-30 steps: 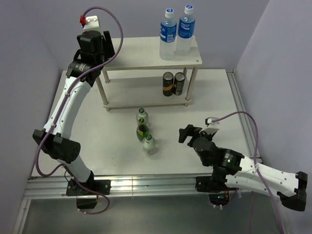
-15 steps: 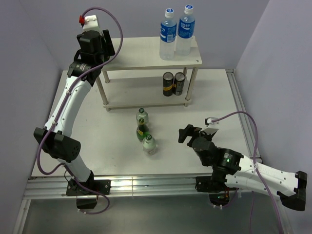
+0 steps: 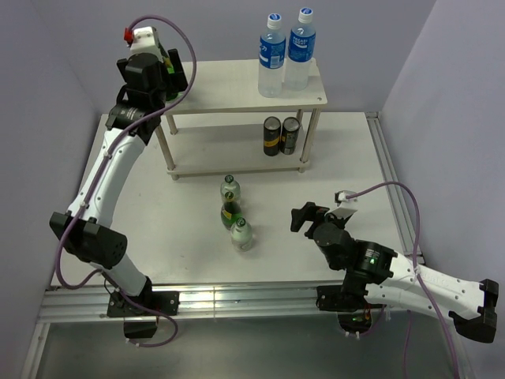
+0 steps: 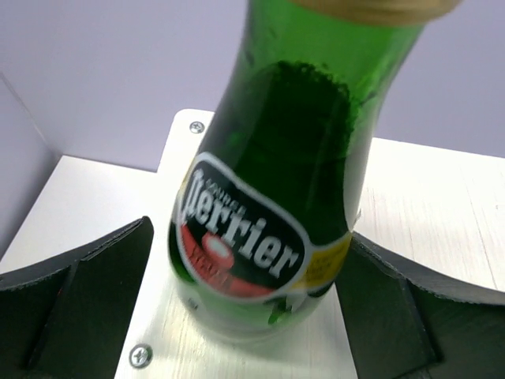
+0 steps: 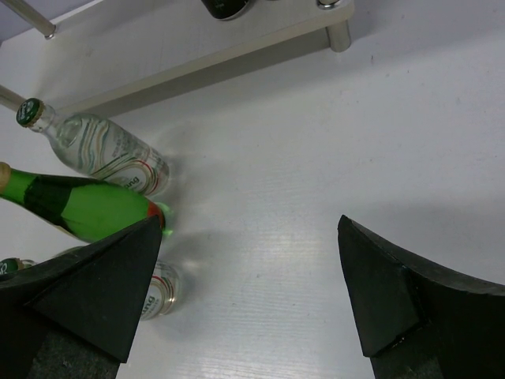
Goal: Place and organize the beverage onto the shelf
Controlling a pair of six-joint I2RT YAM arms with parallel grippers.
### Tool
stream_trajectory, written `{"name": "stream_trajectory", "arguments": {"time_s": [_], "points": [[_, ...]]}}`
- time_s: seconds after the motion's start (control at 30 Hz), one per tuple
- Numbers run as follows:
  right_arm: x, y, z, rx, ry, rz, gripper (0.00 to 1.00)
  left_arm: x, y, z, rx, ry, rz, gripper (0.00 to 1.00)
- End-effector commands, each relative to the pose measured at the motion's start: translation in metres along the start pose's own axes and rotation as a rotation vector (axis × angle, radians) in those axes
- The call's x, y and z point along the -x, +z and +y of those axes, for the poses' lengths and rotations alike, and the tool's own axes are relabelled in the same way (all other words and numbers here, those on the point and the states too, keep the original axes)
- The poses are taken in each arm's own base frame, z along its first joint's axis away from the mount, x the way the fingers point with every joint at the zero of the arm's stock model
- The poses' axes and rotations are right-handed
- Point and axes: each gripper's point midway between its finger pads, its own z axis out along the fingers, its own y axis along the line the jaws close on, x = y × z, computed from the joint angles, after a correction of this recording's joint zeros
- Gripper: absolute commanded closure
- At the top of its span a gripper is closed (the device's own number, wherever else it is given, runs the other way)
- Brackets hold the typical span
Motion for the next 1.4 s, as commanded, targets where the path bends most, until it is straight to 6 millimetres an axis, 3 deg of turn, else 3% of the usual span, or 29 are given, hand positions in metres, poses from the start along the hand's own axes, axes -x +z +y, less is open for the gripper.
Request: {"name": "stream_trajectory", "arguments": {"time_s": [0.0, 0.17, 0.2, 0.27, 0.3, 0.37, 0.4, 0.57, 0.6, 0.63, 0.67, 0.77, 0.8, 0.83, 0.87, 0.9, 0.97, 1.0, 1.07, 1.1, 1.2, 1.37], "points": [[0.002, 0.001, -0.003, -0.017, 0.021, -0.02, 0.0, 0.025, -0.026, 0.007, -0.011, -0.039, -0.051, 0.01], [0.001, 0.001, -0.003, -0.015, 0.023, -0.018, 0.0, 0.021, -0.053, 0.013, -0.04, -0.073, -0.04, 0.01], [0.001, 0.001, -0.002, -0.014, 0.024, -0.017, 0.0, 0.01, -0.055, 0.015, -0.043, -0.075, -0.019, 0.01], [0.001, 0.001, -0.002, -0.012, 0.027, -0.016, 0.0, 0.013, -0.071, 0.016, -0.067, -0.092, -0.026, 0.01], [0.0, 0.0, -0.002, -0.011, 0.026, -0.014, 0.0, 0.004, -0.075, 0.016, -0.071, -0.09, -0.004, 0.01], [0.001, 0.0, -0.002, -0.011, 0.03, -0.016, 0.0, 0.007, -0.089, 0.017, -0.087, -0.095, -0.015, 0.01], [0.0, 0.0, -0.002, -0.007, 0.028, -0.013, 0.0, -0.003, -0.092, 0.015, -0.091, -0.081, 0.004, 0.01], [-0.001, 0.001, -0.001, -0.004, 0.03, -0.012, 0.0, -0.014, -0.12, 0.015, -0.135, -0.072, 0.029, 0.01], [-0.001, 0.001, -0.001, -0.002, 0.031, -0.011, 0.0, -0.031, -0.123, 0.014, -0.144, -0.056, 0.068, 0.01], [-0.001, 0.001, -0.001, -0.004, 0.032, -0.011, 0.0, -0.03, -0.136, 0.015, -0.164, -0.068, 0.057, 0.01], [-0.002, 0.001, -0.001, -0.006, 0.03, -0.01, 0.0, -0.055, -0.14, 0.011, -0.192, -0.056, 0.112, 0.01], [-0.005, 0.003, 0.0, -0.004, 0.027, -0.008, 0.0, -0.081, -0.164, 0.006, -0.253, -0.076, 0.151, 0.01], [-0.005, 0.003, 0.001, -0.002, 0.024, -0.005, 0.0, -0.105, -0.175, 0.002, -0.278, -0.089, 0.192, 0.01], [-0.005, 0.003, 0.002, 0.001, 0.026, -0.006, 0.0, -0.116, -0.18, 0.001, -0.279, -0.097, 0.206, 0.01], [-0.006, 0.004, 0.002, -0.001, 0.023, -0.004, 0.0, -0.143, -0.183, 0.001, -0.265, -0.112, 0.252, 0.01], [-0.006, 0.005, 0.003, -0.001, 0.024, -0.004, 0.0, -0.15, -0.194, -0.005, -0.283, -0.118, 0.247, 0.01], [-0.007, 0.005, 0.005, 0.0, 0.021, -0.001, 0.0, -0.171, -0.2, -0.009, -0.282, -0.137, 0.262, 0.01], [-0.008, 0.006, 0.005, -0.003, 0.018, 0.001, 0.0, -0.196, -0.206, -0.015, -0.295, -0.142, 0.303, 0.01], [-0.009, 0.006, 0.004, -0.003, 0.018, 0.002, 0.0, -0.212, -0.209, -0.024, -0.311, -0.164, 0.326, 0.01], [-0.009, 0.006, 0.003, -0.003, 0.019, -0.001, 0.0, -0.234, -0.213, -0.031, -0.32, -0.159, 0.37, 0.01], [-0.007, 0.005, 0.001, -0.006, 0.028, -0.006, 0.0, -0.267, -0.215, -0.036, -0.291, -0.151, 0.414, 0.01], [-0.006, 0.003, -0.005, -0.018, 0.027, -0.011, 0.0, -0.296, -0.221, -0.043, -0.292, -0.155, 0.431, 0.01]]}}
